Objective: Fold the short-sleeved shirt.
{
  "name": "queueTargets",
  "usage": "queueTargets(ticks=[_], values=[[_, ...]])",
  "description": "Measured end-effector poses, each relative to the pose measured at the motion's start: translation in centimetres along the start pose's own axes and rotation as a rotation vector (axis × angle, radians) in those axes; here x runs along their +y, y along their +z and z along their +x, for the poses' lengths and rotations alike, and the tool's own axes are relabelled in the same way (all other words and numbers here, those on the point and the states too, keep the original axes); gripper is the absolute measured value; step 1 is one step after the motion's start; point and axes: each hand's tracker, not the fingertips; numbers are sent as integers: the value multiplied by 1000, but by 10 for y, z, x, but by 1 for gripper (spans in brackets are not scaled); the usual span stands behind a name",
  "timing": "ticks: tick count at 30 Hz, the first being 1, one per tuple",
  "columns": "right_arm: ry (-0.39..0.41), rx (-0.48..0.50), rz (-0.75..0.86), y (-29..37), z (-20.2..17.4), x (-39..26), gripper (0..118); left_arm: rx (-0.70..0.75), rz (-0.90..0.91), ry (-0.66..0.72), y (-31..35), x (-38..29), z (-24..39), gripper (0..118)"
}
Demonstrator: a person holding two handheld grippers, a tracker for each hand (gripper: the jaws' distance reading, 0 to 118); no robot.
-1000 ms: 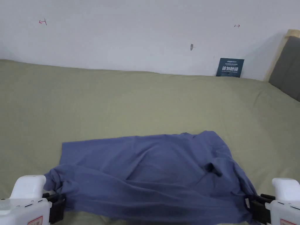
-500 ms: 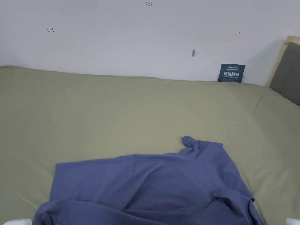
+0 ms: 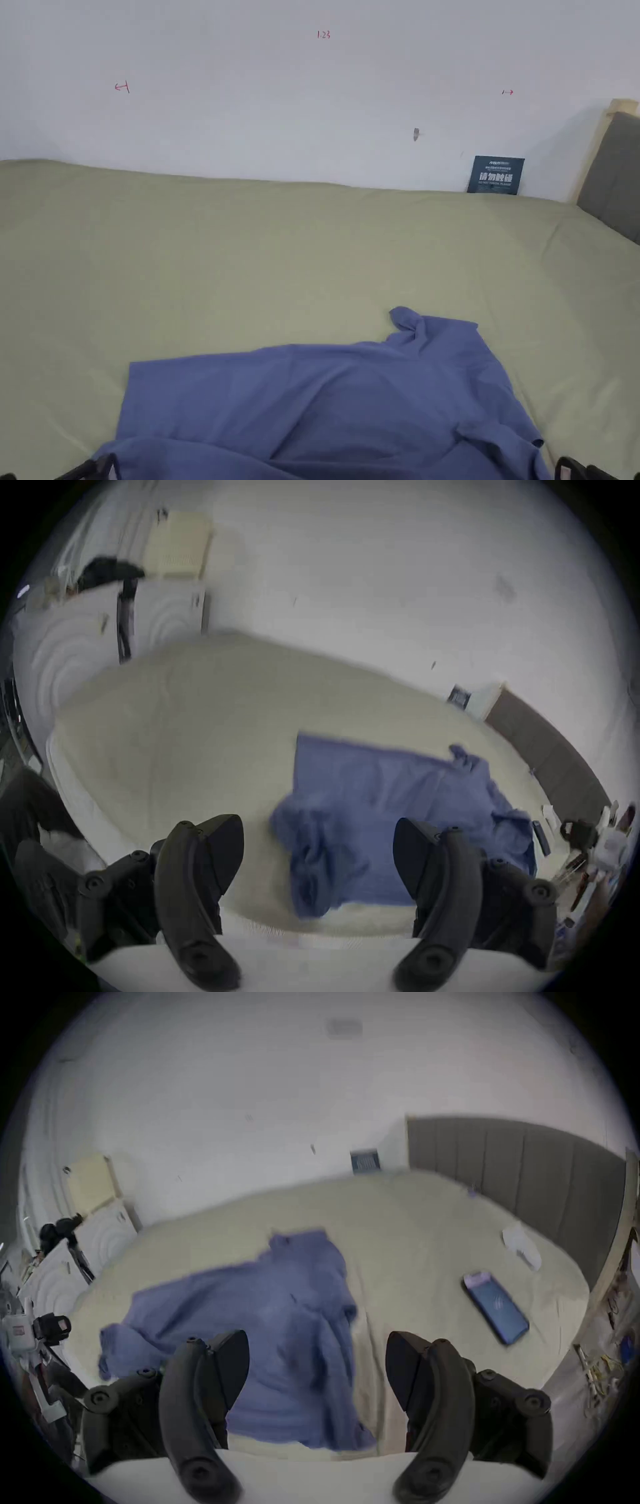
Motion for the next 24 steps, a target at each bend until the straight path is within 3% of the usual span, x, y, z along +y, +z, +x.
queueTargets(ticks=[1,2,3,4,5,6,10,12,15,16,17,18,19,24], values=[[30,6,44,6,-11,2,75,-4,49,-47,6,2,9,93],[65,2,76,12,-20,4,59,-5,83,-86,13,3,19,90],[109,16,84,15,-30,5,29,-2,124,-125,17,2,25,74],[162,13,98,17,-40,4,3,-5,176,-161,23,0,36,50],[213,-9,115,17,-50,2,0,14,183,-176,24,-3,44,21],[250,-41,141,20,-57,1,0,12,188,-187,25,-5,49,1],[291,56,95,16,-73,-1,0,-56,67,-139,4,-11,45,0],[310,62,86,12,-77,-3,0,6,34,-169,-18,-9,40,0],[308,76,59,3,-76,-3,0,-19,-79,-143,-63,16,31,15],[302,74,50,-1,-72,-6,0,-28,-120,-132,-87,25,25,15],[295,70,39,-5,-70,-5,0,-31,-147,-118,-110,33,18,39],[286,68,27,-7,-67,-4,0,-32,-196,-105,-128,43,20,82],[279,62,20,-10,-65,-3,0,-4,-265,-98,-155,51,17,102],[280,33,-3,-18,-49,2,0,70,-401,-152,-245,67,16,105]])
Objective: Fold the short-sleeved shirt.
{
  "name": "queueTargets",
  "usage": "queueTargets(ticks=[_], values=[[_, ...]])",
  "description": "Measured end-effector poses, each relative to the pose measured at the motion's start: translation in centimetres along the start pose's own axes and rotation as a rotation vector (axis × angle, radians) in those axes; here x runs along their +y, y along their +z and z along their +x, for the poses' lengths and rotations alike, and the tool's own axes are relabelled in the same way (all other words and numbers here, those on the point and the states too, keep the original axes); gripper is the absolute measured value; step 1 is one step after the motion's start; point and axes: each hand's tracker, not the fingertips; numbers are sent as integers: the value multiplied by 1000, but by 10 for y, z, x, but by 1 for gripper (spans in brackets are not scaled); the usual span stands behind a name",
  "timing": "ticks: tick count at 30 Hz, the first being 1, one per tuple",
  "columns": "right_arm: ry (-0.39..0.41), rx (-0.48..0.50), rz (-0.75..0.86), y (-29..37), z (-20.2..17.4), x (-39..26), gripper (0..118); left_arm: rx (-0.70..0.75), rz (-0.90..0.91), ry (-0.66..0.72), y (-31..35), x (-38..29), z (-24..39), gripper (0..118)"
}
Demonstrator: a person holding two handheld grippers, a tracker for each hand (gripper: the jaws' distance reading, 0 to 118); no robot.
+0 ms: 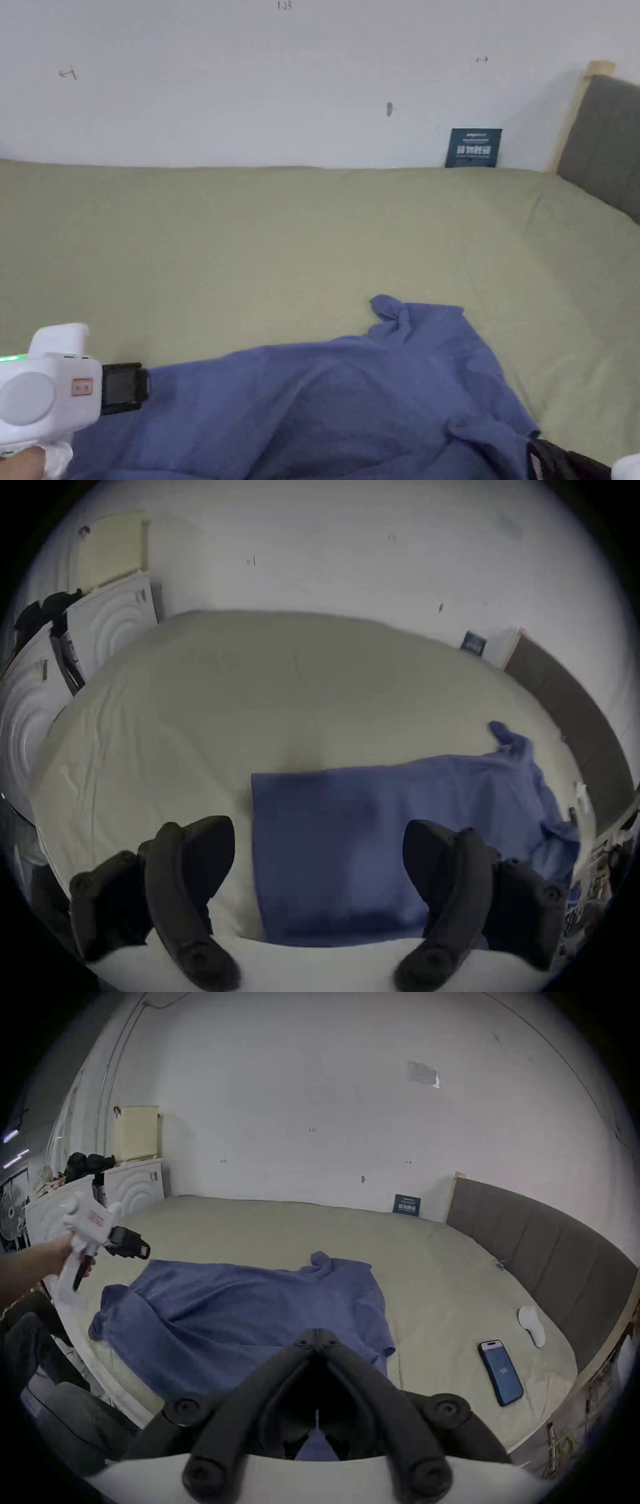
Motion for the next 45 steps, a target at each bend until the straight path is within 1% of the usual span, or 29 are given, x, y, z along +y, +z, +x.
queueTargets(ticks=[3,6,8,9,10,11,12,13,14,15,16,17,18,20,21,23,25,27,28,30,32,33,34,35,36,37,39,42,45], values=[[-7,-11,-10,-9,10,6,0,53,-83,12,-43,11,1,104],[-46,1,-26,-24,22,15,0,47,-202,29,-72,13,4,104],[-51,6,-40,-42,31,27,0,60,-185,11,-68,12,11,103],[-55,10,-50,-52,36,34,0,61,-177,1,-64,13,13,94],[-61,11,-60,-67,43,44,0,52,-179,-17,-61,20,8,80],[-71,14,-92,-85,51,56,0,41,-164,-48,-56,20,10,60],[-78,20,-147,-104,59,65,1,33,-143,-74,-51,21,12,21],[-83,45,-206,-128,67,78,12,8,-137,-92,-50,24,11,7],[-81,74,-248,-153,75,87,38,-23,-133,-95,-51,27,10,7],[-79,98,-296,-176,81,95,82,-6,-135,-97,-50,27,13,7],[-58,105,-378,-205,84,106,104,15,-147,-108,-51,27,16,7],[-28,97,-456,-232,87,112,111,6,-150,-113,-52,26,16,7],[-8,97,-535,-258,89,115,109,5,-150,-115,-55,28,13,7],[33,48,-588,-310,100,115,103,3,-156,-110,-57,28,11,7],[15,29,-615,-329,103,116,102,-2,-157,-100,-56,28,9,7],[-79,23,-697,-370,113,115,102,-11,-161,-87,-59,29,5,7],[-142,-19,-763,-394,115,108,102,-14,-163,-77,-59,29,4,7],[-151,-30,-777,-412,119,102,102,-11,-165,-74,-61,29,5,7],[-143,-30,-767,-398,107,102,102,-8,-167,-81,-62,29,5,7],[-120,-30,-781,-401,105,96,100,-6,-168,-102,-64,29,6,7],[-115,-8,-740,-395,98,95,89,-8,-168,-113,-64,30,5,7],[-121,-1,-713,-390,97,96,72,-10,-168,-116,-64,30,4,7],[-116,1,-696,-381,93,99,51,-11,-168,-117,-63,30,4,7],[-101,-3,-693,-373,89,102,9,-12,-164,-116,-61,31,4,7],[-91,30,-686,-387,97,100,2,-12,-159,-111,-60,31,3,7],[-79,16,-654,-376,92,104,2,-9,-155,-108,-58,30,4,7],[-47,38,-629,-357,88,111,2,-14,-129,-105,-49,30,4,7],[-46,70,-513,-305,84,132,2,-47,-82,-110,-25,32,3,7],[-45,80,-424,-255,86,148,2,-59,-17,-179,6,36,2,7]])
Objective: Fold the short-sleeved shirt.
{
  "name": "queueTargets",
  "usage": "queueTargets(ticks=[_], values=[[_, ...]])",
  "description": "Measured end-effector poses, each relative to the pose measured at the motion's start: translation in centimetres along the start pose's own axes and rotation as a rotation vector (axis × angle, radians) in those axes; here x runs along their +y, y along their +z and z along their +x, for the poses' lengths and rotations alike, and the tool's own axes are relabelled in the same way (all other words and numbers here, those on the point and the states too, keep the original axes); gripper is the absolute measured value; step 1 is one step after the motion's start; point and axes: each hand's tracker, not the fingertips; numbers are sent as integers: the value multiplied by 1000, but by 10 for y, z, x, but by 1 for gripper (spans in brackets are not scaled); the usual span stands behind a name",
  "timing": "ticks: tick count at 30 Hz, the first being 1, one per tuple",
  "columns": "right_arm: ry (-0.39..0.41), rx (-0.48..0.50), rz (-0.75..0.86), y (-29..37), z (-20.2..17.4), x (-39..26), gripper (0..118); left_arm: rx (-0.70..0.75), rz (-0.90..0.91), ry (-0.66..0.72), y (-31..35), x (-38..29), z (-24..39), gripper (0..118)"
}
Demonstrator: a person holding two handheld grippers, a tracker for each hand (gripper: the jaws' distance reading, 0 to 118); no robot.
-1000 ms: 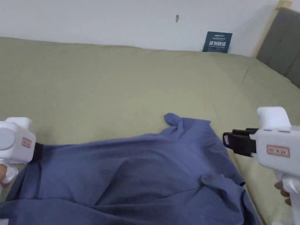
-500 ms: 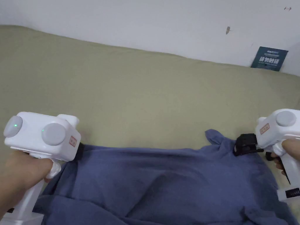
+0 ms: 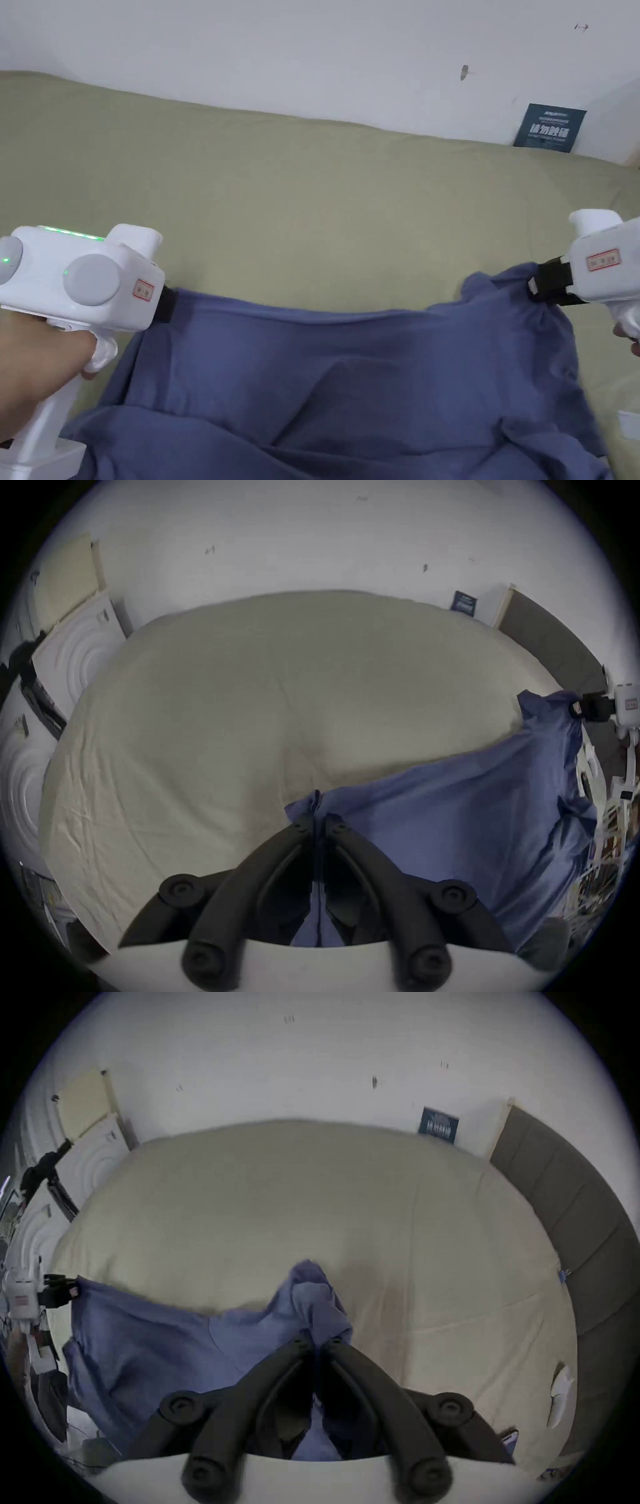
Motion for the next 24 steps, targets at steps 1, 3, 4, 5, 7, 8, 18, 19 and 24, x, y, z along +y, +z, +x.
queueTargets(ticks=[1,3,4,5,7,8,18,19,24], values=[[6,7,17,16,1,-4,2,2,26,-13,12,0,1,7],[-12,16,42,39,4,-12,2,-20,64,-26,34,-2,-1,7],[-9,42,55,53,5,-19,2,-34,105,-37,48,-7,-1,7],[-15,47,73,65,5,-28,2,-57,130,-52,60,-12,-2,7],[-31,41,88,88,2,-50,2,-84,180,-70,81,-27,-3,7],[-43,36,100,96,3,-64,2,-101,176,-81,90,-36,-5,7],[-286,23,38,133,4,-214,2,-182,121,-72,119,-155,-7,7],[-281,38,12,130,4,-231,2,-179,97,-55,116,-168,-7,7],[-338,-32,-39,118,9,-285,2,-191,23,-26,97,-215,-7,7]])
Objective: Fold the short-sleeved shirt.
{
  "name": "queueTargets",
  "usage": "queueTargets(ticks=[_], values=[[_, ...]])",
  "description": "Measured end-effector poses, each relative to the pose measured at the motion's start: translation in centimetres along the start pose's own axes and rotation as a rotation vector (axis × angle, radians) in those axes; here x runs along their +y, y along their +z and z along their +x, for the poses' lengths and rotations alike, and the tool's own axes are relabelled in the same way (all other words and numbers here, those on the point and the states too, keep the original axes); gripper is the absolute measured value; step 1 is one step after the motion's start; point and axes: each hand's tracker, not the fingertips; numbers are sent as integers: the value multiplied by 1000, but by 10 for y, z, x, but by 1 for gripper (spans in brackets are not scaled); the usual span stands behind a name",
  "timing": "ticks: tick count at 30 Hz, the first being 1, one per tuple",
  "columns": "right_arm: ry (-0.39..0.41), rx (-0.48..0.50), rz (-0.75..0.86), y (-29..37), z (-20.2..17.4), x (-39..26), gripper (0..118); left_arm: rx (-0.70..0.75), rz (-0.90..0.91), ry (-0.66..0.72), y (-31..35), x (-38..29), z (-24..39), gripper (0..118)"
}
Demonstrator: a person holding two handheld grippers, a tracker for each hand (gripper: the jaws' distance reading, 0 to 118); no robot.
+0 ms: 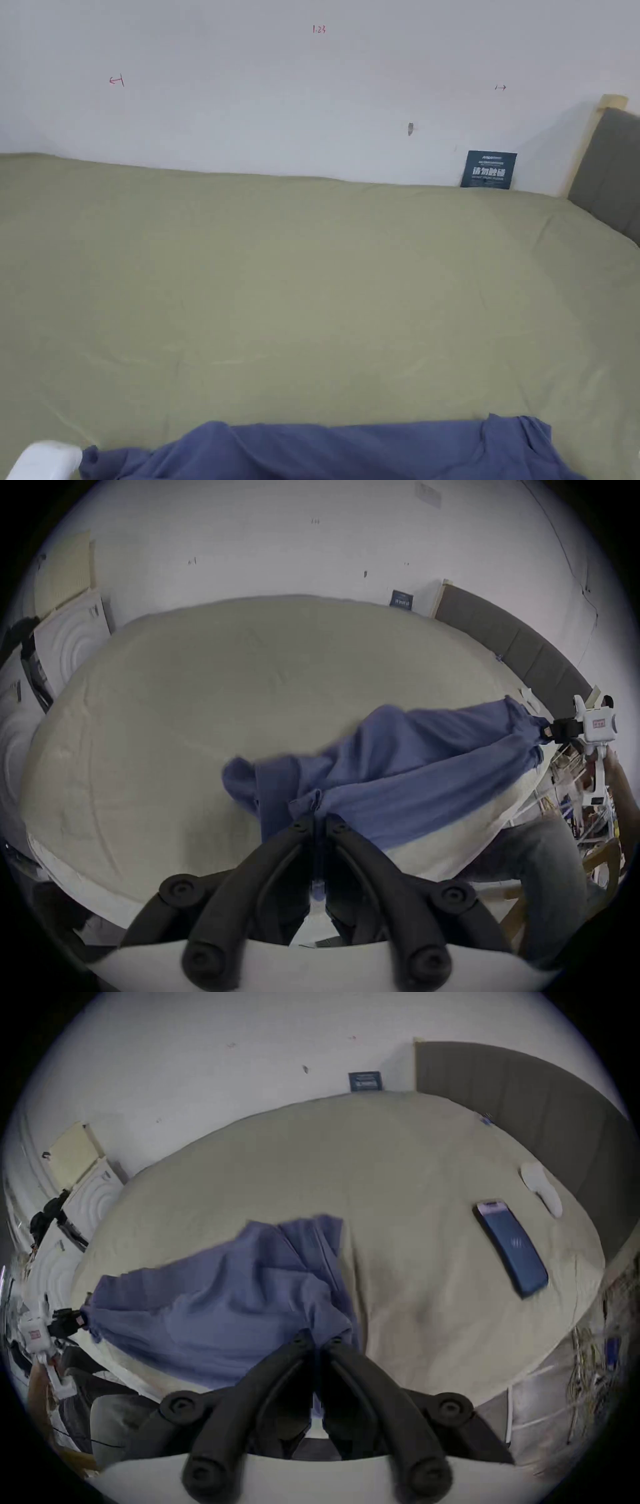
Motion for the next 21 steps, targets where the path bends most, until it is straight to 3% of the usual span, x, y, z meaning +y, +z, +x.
queueTargets(ticks=[2,4,5,6,8,9,12,15,18,19,20,21], values=[[-47,-43,-13,-4,5,-10,2,5,11,5,-5,-10,-1,11],[-44,-46,-19,-5,6,-15,2,22,49,50,-6,-14,-2,42],[-76,-27,-13,-1,8,-15,4,60,51,89,-3,-13,-1,68],[-112,-3,-16,5,8,-13,16,83,48,120,1,-12,-3,91],[-124,-9,12,17,5,-7,74,103,52,202,14,-12,-4,95],[-118,-22,53,27,1,-6,93,78,88,233,25,-9,-3,95],[-92,37,216,72,-22,-6,91,52,213,281,58,8,18,95],[-11,106,394,95,-54,-5,91,45,326,213,79,30,51,95],[95,70,532,104,-88,-11,88,143,452,131,85,35,91,93],[149,48,553,108,-103,-15,80,176,512,128,87,32,106,91],[201,28,578,108,-114,-21,63,178,551,134,86,26,116,89],[245,7,586,106,-122,-26,31,184,575,138,84,21,125,78]])
